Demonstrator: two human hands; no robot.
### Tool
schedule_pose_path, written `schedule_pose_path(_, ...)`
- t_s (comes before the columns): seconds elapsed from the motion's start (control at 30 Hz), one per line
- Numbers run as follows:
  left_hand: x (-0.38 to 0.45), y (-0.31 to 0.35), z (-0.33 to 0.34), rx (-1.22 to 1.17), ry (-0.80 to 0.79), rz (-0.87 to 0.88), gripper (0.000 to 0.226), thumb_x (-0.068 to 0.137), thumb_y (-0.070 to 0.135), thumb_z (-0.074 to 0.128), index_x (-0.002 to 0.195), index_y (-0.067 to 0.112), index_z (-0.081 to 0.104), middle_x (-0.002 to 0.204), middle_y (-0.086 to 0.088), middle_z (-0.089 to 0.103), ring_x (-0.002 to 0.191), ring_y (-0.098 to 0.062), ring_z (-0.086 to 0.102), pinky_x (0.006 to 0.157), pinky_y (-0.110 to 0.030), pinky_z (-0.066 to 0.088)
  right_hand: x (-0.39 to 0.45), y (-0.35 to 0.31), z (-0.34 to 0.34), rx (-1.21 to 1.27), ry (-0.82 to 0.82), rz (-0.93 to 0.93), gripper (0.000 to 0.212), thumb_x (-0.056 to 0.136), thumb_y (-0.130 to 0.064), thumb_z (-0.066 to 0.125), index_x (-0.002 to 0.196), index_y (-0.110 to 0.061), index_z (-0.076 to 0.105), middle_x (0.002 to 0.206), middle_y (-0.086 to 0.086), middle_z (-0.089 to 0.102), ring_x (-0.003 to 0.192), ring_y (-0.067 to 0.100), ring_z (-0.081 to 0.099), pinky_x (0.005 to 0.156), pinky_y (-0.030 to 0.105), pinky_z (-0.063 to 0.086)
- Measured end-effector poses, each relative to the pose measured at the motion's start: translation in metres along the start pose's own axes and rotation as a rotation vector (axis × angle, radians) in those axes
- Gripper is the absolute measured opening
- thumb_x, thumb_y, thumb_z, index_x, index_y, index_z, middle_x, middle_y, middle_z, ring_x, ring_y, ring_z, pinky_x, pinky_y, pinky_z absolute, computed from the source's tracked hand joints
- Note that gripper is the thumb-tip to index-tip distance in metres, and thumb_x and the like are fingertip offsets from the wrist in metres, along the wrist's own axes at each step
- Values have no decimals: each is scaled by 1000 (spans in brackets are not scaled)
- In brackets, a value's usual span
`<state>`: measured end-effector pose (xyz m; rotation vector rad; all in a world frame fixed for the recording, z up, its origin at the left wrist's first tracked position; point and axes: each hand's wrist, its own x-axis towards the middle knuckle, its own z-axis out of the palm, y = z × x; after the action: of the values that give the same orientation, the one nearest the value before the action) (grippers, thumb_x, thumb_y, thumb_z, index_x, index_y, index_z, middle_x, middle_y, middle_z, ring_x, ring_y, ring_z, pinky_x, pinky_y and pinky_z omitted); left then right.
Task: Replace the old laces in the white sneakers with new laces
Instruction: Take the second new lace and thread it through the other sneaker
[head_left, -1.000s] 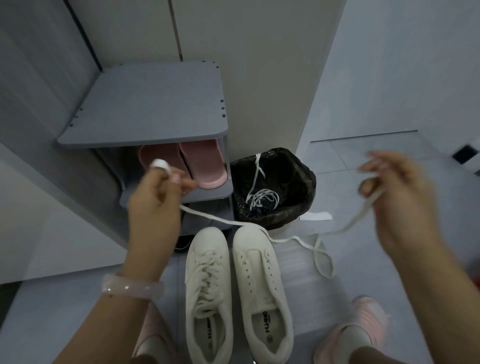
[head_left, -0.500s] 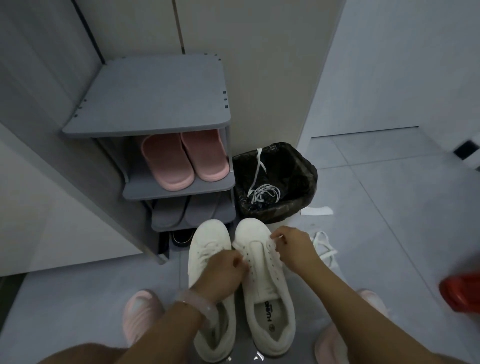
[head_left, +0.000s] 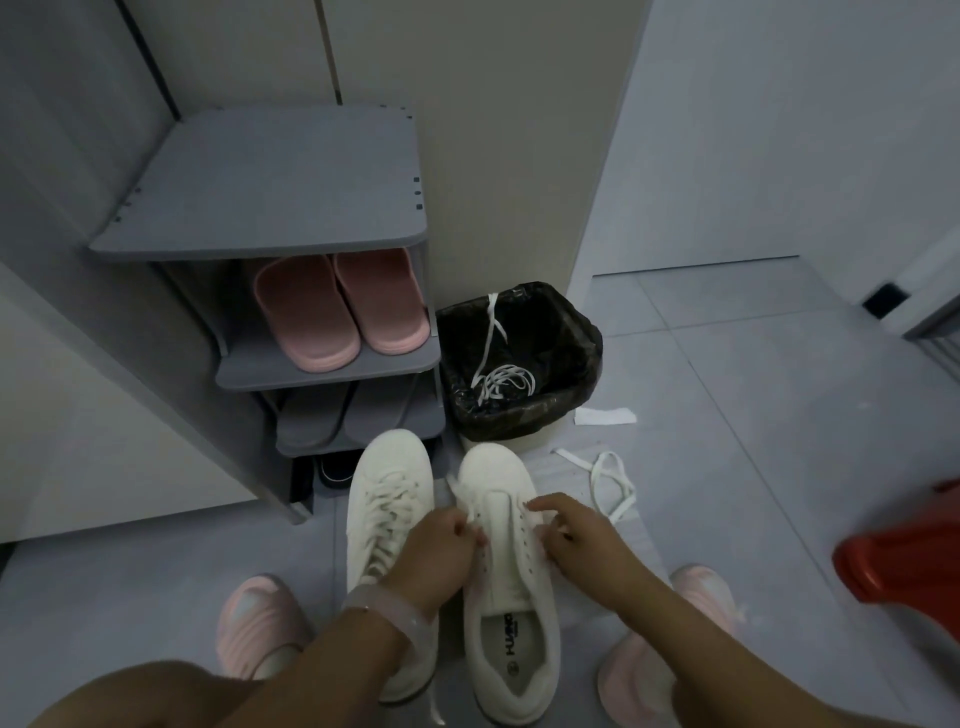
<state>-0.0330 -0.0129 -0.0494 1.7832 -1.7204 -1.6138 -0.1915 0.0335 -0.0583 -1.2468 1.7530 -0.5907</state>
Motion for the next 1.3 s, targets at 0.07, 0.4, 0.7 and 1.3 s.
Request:
schedule_pose_path(0.07,5,3,-6,132,113,93,26,94,12,46,75,3,61,65,-1,50,61,-10,46,56,-21,32,5,-4,-11,-34,109,-78,19,93,-13,51,83,-28,56,73,-13,56,58,-4,51,58,8,39)
schedule_pose_path(0.4,25,15,-6,106,111,211,29,91,2,41,88,15,67,79,-2,60,61,-10,54,51,-8,40,30,-11,-14,211,115,151,16,95,-8,36,92,-14,51,69,-4,54,58,7,43,52,15,34)
schedule_pose_path(0.7,33,12,20,391,104,265,27,91,10,48,106,14,69,115,-7,56,106,-17,52,85,-16,34,33,-1,-6,-379,-3,-114,11,91,-5,41,86,-14,45,79,7,64,70,20,56,69,30,45)
schedule_pose_path(1.3,36,4,31,232,138,262,19,88,18,57,97,22,73,102,-5,53,96,-19,53,82,-27,43,24,-5,9,-700,107,-132,14,97,-14,38,100,-10,52,100,10,60,85,22,57,54,20,29)
